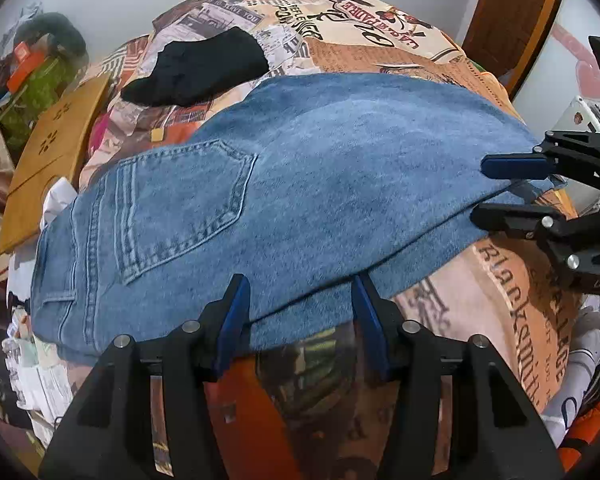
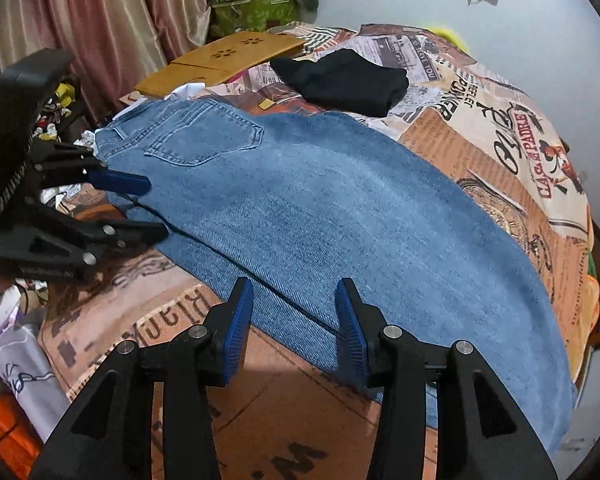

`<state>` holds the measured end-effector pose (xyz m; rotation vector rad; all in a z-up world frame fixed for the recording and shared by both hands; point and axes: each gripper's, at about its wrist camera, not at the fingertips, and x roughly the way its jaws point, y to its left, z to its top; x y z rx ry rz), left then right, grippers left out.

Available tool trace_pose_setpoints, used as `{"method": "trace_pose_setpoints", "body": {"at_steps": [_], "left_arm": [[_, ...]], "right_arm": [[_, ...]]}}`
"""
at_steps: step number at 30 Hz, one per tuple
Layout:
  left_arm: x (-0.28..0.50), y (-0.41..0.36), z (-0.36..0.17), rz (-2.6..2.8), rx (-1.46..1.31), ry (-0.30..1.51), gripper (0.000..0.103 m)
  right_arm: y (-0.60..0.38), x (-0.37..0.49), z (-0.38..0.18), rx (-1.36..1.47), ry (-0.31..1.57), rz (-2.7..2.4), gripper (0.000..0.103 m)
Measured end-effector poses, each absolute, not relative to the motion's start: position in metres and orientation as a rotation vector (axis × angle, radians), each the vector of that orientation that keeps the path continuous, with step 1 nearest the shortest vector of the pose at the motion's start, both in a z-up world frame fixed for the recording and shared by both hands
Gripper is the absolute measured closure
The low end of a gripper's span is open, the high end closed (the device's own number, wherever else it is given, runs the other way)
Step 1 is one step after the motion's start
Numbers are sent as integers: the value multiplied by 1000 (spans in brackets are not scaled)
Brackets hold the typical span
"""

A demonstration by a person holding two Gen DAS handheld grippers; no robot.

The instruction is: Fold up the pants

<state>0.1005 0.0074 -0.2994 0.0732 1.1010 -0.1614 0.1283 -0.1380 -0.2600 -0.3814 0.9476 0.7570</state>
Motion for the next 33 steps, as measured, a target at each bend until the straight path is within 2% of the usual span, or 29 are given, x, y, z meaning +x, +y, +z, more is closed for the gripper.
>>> {"method": "trace_pose_setpoints", "body": {"at_steps": [6, 8, 9, 11, 14, 21, 28, 31, 33], "left_arm": [[112, 7, -301, -175, 65, 1090, 52], [113, 3, -300, -209, 68, 1084, 72], [112, 0, -299, -212, 75, 1080, 74], [112, -5, -297, -191, 113, 1061, 81], [112, -9, -291, -186, 119, 1039, 92], [103, -10, -273, -211, 109, 1001, 95], [94, -12, -296, -213, 82, 1055, 97], [91, -13, -289, -224, 82, 1067, 95], [90, -12, -285, -234, 71, 1081, 94]], "right_arm": [[-133, 127, -264, -383, 910, 783, 65], [-133, 126, -264, -362, 904, 793, 73], [-133, 125, -264, -358, 898, 797, 75], [-131, 123, -263, -357, 888, 802, 87], [-128, 121, -261, -359, 878, 790, 93], [-138, 117, -251, -301, 894, 811, 97], [-146, 110, -261, -239, 933, 817, 97], [-154, 109, -258, -209, 948, 811, 97], [-163, 110, -256, -188, 954, 785, 91]]}}
